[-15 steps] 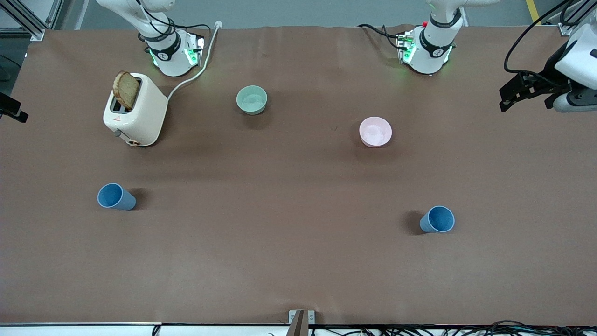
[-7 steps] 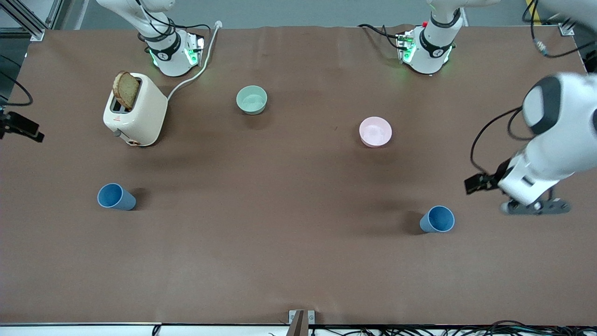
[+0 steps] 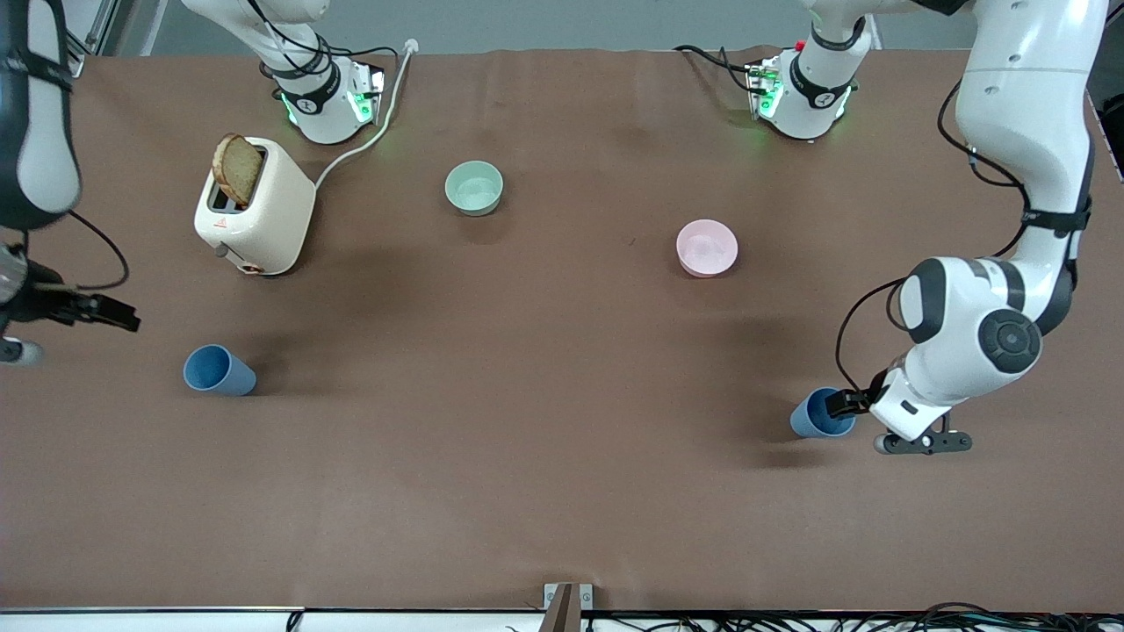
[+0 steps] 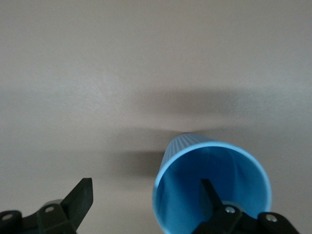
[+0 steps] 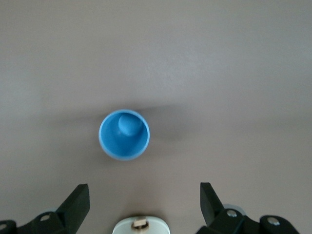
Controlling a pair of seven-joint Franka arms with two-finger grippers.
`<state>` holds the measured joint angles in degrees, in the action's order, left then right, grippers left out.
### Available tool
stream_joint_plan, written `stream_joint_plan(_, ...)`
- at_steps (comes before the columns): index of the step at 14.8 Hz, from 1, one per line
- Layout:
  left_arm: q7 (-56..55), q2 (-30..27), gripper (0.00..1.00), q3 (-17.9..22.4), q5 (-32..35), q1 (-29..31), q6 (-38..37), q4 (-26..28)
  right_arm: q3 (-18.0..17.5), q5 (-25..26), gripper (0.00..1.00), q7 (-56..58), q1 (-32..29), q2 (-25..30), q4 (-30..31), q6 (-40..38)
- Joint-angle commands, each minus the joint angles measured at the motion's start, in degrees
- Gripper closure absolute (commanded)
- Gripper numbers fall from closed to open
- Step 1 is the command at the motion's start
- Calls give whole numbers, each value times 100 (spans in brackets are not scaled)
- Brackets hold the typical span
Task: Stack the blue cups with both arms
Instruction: 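Grasp each blue cup with the left and right grippers and lift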
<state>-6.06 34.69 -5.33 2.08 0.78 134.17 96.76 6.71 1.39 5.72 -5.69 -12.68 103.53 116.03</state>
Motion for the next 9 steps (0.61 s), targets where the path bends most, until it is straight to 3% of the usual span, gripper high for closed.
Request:
stream_joint_plan(1, -27, 3, 61, -38, 73, -25, -39, 10, -38, -43, 0, -36, -2, -251, 440, 822)
stream_joint_plan(2, -27, 3, 83, -38, 73, -26, -66, 10, -38, -52, 0, -27, -11, -409, 440, 920)
stream_joint_plan(4, -158, 12, 100, -38, 55, -34, -66, 1, -38, -52, 0, -10, -46, -700, 440, 1201)
stream_joint_plan(7, -387, -40, 100, -82, 82, -122, -110, -17, -47, -52, 0, -1, -64, -947, 441, 1317)
stream_joint_plan(9, -614, -268, 100, -100, 73, -481, -521, -69, -47, -69, 1, -1, -64, -1087, 449, 1430)
